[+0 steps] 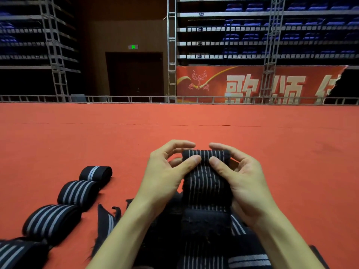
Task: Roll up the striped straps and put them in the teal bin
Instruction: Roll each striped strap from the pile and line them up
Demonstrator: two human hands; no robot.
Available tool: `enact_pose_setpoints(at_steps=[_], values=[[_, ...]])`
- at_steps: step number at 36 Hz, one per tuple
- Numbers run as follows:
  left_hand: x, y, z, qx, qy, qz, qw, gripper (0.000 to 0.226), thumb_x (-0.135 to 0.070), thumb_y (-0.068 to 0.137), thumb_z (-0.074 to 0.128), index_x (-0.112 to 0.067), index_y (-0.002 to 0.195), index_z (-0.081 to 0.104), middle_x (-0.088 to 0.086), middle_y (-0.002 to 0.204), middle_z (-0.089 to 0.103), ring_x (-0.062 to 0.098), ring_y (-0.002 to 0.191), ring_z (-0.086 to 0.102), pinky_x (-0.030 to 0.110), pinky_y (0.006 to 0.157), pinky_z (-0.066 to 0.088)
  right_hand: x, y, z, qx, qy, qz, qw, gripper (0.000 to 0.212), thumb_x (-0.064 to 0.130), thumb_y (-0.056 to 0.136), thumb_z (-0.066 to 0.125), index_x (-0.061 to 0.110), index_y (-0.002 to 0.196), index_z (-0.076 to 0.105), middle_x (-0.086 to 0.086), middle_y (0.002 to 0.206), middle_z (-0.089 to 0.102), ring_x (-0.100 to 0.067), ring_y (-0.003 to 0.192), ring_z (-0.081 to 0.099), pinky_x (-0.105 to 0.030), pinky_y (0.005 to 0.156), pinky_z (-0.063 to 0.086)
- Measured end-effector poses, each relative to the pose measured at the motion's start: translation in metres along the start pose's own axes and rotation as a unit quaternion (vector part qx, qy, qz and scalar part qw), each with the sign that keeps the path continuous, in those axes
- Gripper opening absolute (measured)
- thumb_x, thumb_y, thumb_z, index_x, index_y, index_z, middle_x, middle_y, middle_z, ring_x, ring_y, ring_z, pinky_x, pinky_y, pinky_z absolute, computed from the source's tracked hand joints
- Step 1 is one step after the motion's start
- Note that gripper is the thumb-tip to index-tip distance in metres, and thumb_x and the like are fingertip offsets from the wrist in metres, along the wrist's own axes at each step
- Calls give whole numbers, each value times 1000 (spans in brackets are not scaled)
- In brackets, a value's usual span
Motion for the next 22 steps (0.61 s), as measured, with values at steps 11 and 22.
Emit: enact_pose_setpoints(at_steps=[11,22], values=[[-6,0,2,19,-1,34,999,23,5,87,66,-16,93,73,10,91,72,20,75,71,30,65,58,-7,-1,6,19,33,52,998,33,18,77,66,13,110,68,-15,92,71,-25,78,68,-41,71,59],[-3,-2,16,93,-16,23,995,11,-19,80,71,-27,88,73,-3,89,72,17,84,69,34,76,57,-4,2,-6,-29,1,9,1000,36,17,70,71,12,105,72,-20,94,73,-30,82,70,-46,79,60]])
Point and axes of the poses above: each hand's wrist, its own y-axis towards the middle knuckle, its own z-axis out of the palm, x = y × z, the point moved 9 cm from there along y, towards the middle knuckle
